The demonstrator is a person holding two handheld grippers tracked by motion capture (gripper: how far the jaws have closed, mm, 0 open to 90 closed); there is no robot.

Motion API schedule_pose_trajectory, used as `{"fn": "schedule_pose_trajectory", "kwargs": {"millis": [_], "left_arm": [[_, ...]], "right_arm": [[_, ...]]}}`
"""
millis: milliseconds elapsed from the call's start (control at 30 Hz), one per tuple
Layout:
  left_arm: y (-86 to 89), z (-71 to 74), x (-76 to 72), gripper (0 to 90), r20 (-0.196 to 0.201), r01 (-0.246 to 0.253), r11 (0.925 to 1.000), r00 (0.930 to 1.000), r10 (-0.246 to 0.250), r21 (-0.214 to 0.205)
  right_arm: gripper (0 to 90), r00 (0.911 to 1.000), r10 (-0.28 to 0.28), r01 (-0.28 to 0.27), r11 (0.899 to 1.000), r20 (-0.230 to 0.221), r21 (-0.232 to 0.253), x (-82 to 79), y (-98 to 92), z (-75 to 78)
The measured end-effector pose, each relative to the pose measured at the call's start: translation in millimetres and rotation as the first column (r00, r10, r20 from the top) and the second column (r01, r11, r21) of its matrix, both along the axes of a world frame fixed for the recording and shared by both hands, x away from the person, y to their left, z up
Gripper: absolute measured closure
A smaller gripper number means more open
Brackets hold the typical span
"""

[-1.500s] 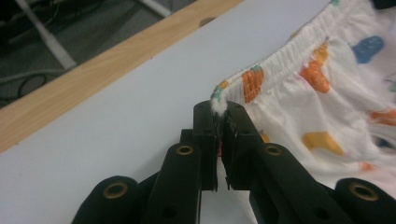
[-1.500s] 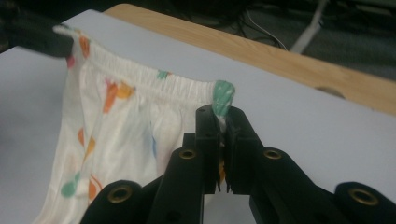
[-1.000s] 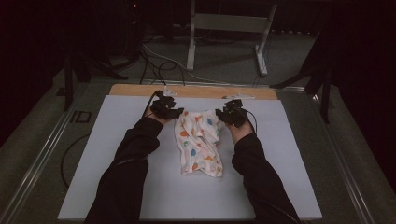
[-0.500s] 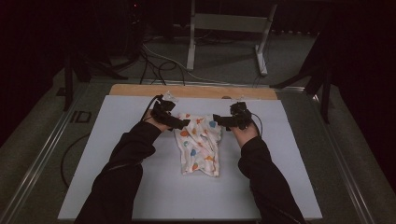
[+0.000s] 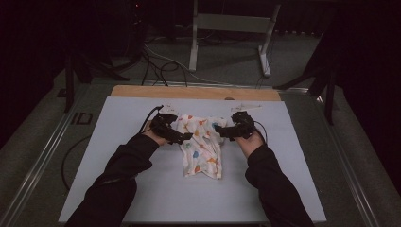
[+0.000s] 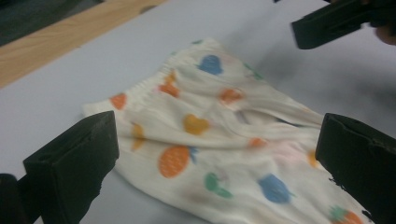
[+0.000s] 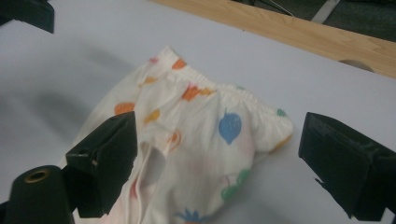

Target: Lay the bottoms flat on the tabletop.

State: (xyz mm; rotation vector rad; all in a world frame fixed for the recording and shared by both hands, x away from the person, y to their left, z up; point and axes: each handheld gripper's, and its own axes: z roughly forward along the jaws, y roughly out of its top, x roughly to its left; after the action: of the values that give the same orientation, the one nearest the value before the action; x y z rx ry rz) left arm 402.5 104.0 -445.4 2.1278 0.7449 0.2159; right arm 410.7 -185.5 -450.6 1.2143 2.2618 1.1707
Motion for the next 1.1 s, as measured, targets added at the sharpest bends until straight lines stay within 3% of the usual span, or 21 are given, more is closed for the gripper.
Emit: {"fn": "schedule_pose_trajectory", "kwargs": {"millis": [67,200,267,333,367,433,467,500,533,567,600,633,667,700,733,800,833,900,933,1100], "left_arm": [[0.6,0.2,-2.8,0.4,0.003,0.006,1.0000,1.0000,-0.006,0.000],[5.2,-0.3,-26.9,0.5,0.006,0.057,0.9982,0.9983,-0.057,-0.020],[5.6,-0.8,-31.4,0.5,0.006,0.071,0.9973,0.9975,-0.070,-0.018],[6.1,-3.7,-44.3,0.5,0.004,0.102,0.9946,0.9947,-0.102,-0.019],[6.5,-7.9,-58.6,1.5,-0.002,0.131,0.9911,0.9913,-0.131,-0.021],[6.5,-7.9,-58.6,2.5,-0.002,0.131,0.9911,0.9913,-0.131,-0.021],[7.2,-19.2,-84.5,5.3,0.002,0.181,0.9834,0.9835,-0.181,-0.011],[7.2,-19.2,-84.5,6.7,0.002,0.181,0.9834,0.9835,-0.181,-0.011],[7.6,-26.9,-96.6,7.5,0.003,0.197,0.9805,0.9805,-0.197,-0.005],[7.6,-26.9,-96.6,11.2,0.003,0.197,0.9805,0.9805,-0.197,-0.005],[6.7,-34.7,-105.7,14.3,0.008,0.209,0.9778,0.9778,-0.209,0.013],[6.7,-34.7,-105.7,15.6,0.008,0.209,0.9778,0.9778,-0.209,0.013],[4.5,-42.1,-110.6,17.0,0.015,0.227,0.9728,0.9736,-0.228,0.047],[4.5,-42.1,-110.6,20.9,0.015,0.227,0.9728,0.9736,-0.228,0.047],[1.6,-47.7,-112.3,24.8,0.031,0.233,0.9690,0.9712,-0.236,0.082],[0.5,-50.0,-112.5,28.7,0.036,0.243,0.9652,0.9682,-0.248,0.096],[-0.5,-52.9,-111.3,32.3,0.040,0.244,0.9617,0.9673,-0.250,0.125],[-0.3,-56.8,-108.7,42.8,0.040,0.244,0.9598,0.9671,-0.251,0.139],[-0.9,-59.2,-107.5,46.5,0.041,0.230,0.9618,0.9704,-0.238,0.149],[-4.9,-65.0,-108.3,60.0,0.064,0.235,0.9586,0.9666,-0.248,0.160]], "right_arm": [[11.8,0.9999,0.011,-0.011,1.000,0.000,-0.001,-5.5,-0.5,-0.2],[10.7,0.9992,0.040,-0.040,0.999,0.003,-0.027,-18.2,-1.4,0.6],[11.0,0.9989,0.044,-0.044,0.998,0.012,-0.033,-22.3,-2.5,0.4],[11.6,0.9984,0.055,-0.055,0.998,0.013,-0.025,-29.2,-5.3,0.2],[14.1,0.9968,0.080,-0.080,0.997,-0.009,0.004,-36.8,-8.8,-1.5],[14.1,0.9952,0.096,-0.095,0.995,-0.021,0.011,-39.4,-9.9,-2.9],[14.1,0.9944,0.102,-0.102,0.995,-0.028,0.009,-51.7,-12.3,-7.5],[14.1,0.9942,0.103,-0.102,0.994,-0.031,0.026,-57.5,-13.4,-9.0],[14.5,0.9947,0.099,-0.098,0.994,-0.028,0.042,-63.1,-14.1,-11.1],[14.5,0.9947,0.099,-0.098,0.994,-0.028,0.042,-63.1,-14.1,-11.1],[14.3,0.9927,0.111,-0.108,0.992,-0.047,0.061,-72.1,-15.2,-15.4],[14.3,0.9927,0.111,-0.108,0.992,-0.047,0.061,-72.1,-15.2,-15.4],[13.9,0.9913,0.118,-0.114,0.991,-0.058,0.071,-79.7,-15.0,-18.5],[13.9,0.9888,0.132,-0.127,0.988,-0.068,0.084,-82.8,-15.1,-19.0],[14.0,0.9885,0.133,-0.127,0.989,-0.073,0.081,-86.2,-14.7,-19.1],[14.8,0.9893,0.124,-0.119,0.990,-0.076,0.073,-90.0,-14.5,-18.9],[15.8,0.9883,0.134,-0.128,0.989,-0.073,0.072,-93.7,-15.3,-19.4],[18.1,0.9886,0.131,-0.127,0.990,-0.074,0.053,-101.2,-17.1,-21.9],[19.8,0.9889,0.129,-0.126,0.991,-0.074,0.049,-103.7,-18.7,-23.2],[21.3,0.9895,0.111,-0.106,0.993,-0.092,0.057,-107.5,-27.4,-27.9]]}}
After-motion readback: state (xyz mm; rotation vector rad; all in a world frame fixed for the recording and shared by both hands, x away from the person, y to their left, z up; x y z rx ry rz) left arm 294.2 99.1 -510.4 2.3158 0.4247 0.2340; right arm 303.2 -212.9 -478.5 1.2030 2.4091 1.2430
